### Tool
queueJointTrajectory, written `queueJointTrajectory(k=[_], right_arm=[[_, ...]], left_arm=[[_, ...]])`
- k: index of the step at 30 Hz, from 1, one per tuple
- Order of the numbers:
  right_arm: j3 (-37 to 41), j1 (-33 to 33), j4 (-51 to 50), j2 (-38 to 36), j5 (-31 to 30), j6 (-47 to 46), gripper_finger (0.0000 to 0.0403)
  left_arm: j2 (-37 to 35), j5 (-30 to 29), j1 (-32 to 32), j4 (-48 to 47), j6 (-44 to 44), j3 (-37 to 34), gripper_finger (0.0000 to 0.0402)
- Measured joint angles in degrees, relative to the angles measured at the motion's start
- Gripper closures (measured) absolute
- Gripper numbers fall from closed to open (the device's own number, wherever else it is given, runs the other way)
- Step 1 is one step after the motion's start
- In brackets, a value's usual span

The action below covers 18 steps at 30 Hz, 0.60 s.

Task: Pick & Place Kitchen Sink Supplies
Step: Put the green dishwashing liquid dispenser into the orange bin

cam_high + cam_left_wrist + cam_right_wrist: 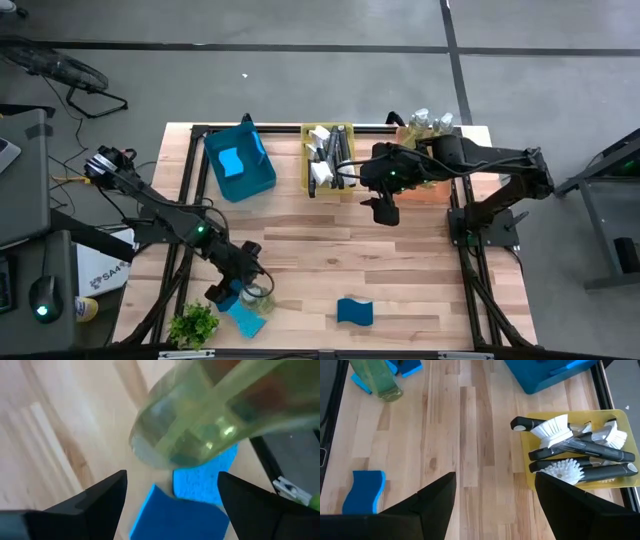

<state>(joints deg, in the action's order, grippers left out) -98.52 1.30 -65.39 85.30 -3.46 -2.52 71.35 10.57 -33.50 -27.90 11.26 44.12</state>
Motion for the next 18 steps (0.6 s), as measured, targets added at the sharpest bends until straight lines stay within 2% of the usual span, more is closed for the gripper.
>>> queueJointTrajectory(k=[7, 13, 18], right_arm=[[0.0, 0.0, -0.4, 0.0, 0.4, 1.3, 0.0137], [0.0, 0.0, -0.5, 0.0, 1.2, -3.8, 0.0136], [0.0, 0.4, -2.6, 0.0, 1.9, -3.6, 0.0137]], left_arm=[[0.0, 0.5, 0.0, 1.6, -2.1, 0.0, 0.0102], [1.0, 0.8, 0.0, 2.8, -2.1, 0.0, 0.0102], [2.1, 1.3, 0.0, 5.9, -2.0, 0.0, 0.0097]])
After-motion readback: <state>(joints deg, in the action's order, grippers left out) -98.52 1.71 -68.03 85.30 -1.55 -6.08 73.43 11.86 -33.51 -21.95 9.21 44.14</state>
